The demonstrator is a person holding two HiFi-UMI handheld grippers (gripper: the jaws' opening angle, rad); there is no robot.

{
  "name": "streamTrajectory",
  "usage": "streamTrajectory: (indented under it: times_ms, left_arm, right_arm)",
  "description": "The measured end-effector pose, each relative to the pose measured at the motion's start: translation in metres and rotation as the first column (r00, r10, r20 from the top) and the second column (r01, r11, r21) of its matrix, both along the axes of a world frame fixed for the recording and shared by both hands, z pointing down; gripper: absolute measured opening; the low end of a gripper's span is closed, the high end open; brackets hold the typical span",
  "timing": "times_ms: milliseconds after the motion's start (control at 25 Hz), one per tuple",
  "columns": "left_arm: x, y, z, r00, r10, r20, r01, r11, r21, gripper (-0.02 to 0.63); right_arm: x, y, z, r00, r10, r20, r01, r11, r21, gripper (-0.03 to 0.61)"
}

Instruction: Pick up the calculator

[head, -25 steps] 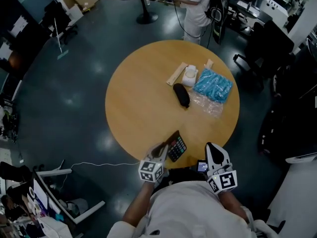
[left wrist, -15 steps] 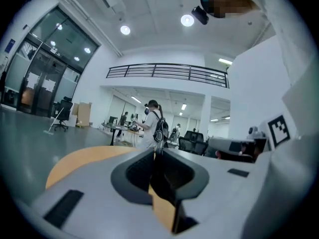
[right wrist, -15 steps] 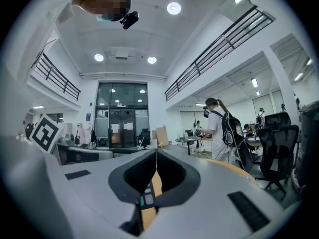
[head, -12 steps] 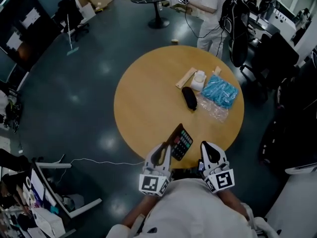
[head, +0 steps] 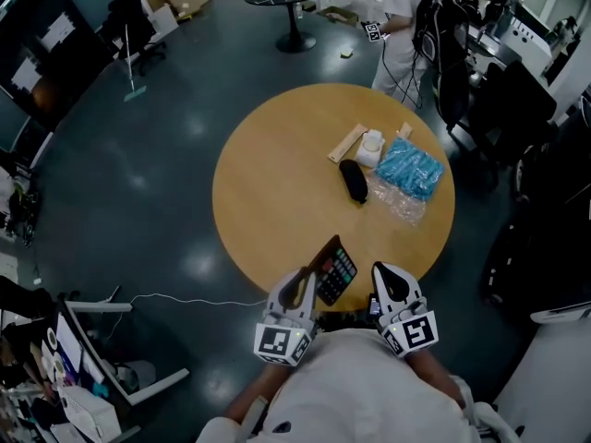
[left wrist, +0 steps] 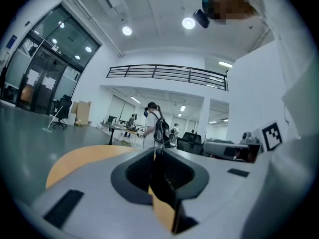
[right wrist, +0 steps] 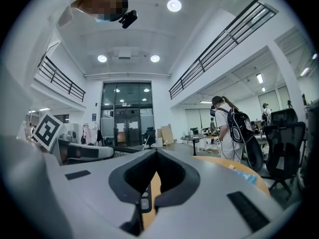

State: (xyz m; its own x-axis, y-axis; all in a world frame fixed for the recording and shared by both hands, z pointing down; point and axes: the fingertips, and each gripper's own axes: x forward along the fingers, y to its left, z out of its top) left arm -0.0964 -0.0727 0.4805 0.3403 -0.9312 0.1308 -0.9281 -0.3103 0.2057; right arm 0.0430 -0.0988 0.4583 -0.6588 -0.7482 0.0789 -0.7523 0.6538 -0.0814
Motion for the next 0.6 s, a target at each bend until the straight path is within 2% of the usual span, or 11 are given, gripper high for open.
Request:
streamTrajectory:
  times_ms: [120, 600]
  left_arm:
    - [0.0006, 0.0007, 0.0046, 1.0, 0.003, -0.009, -0.003, 1.0, -0.014, 0.057]
    - [0.0009, 0.0026, -0.0032, 1.0, 0.002, -0.005, -0.002, 1.0, 0.017, 0.057]
  right_arm:
    - [-0.0014, 0.0012, 0.0005, 1.0, -0.003, -0.002, 0.003, 1.0, -0.002, 0.015]
    - [-0.0033, 0.0033, -0.0003, 1.0, 0.0, 0.001, 0.0, 1.0, 0.0, 0.014]
